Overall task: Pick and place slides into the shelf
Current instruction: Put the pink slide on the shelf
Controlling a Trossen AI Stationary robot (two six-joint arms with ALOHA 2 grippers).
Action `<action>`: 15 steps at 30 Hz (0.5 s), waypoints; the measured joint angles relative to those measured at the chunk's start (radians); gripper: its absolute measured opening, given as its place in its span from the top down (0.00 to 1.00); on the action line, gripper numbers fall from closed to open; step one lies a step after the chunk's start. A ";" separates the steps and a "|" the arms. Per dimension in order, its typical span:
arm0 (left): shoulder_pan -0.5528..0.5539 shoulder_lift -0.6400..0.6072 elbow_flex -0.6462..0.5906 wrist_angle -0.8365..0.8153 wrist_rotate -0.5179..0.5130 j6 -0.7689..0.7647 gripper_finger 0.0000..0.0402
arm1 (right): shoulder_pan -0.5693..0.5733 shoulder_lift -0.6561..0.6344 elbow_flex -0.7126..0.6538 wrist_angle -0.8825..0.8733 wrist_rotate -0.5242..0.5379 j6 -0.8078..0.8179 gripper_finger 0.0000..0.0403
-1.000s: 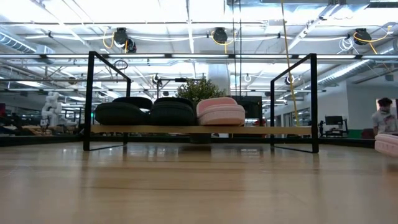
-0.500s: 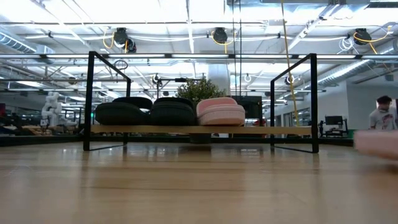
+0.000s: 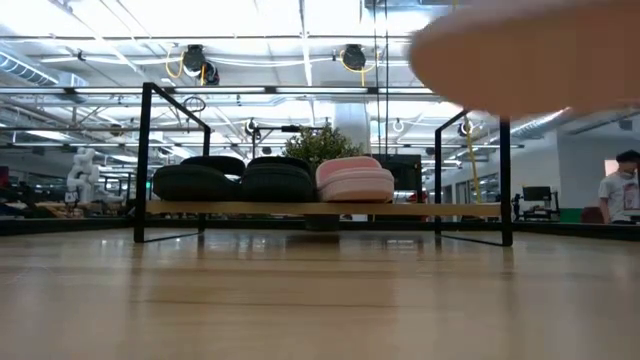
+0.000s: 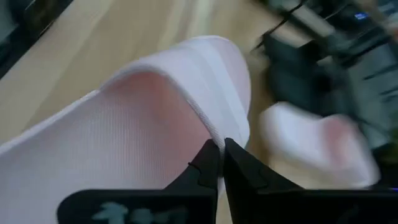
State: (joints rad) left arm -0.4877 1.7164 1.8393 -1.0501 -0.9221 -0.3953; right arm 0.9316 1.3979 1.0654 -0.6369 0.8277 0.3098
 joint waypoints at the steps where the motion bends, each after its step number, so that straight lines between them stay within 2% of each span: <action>1: 0.000 0.000 0.000 -0.005 -0.001 0.009 0.50 | -0.013 0.000 0.030 -0.003 0.027 -0.025 1.00; 5: -0.007 -0.008 0.000 -0.068 -0.003 0.017 0.50 | -0.060 0.000 0.145 -0.004 0.161 -0.144 1.00; 10: -0.024 -0.031 0.000 -0.211 0.002 -0.076 0.50 | -0.134 0.000 0.269 0.020 0.378 -0.302 1.00; 15: -0.052 -0.054 0.000 -0.322 0.006 -0.191 0.50 | -0.250 -0.001 0.299 0.278 0.568 -0.543 1.00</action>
State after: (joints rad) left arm -0.5398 1.6629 1.8393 -1.3724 -0.9157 -0.5868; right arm 0.6818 1.3968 1.3643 -0.3587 1.3958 -0.2330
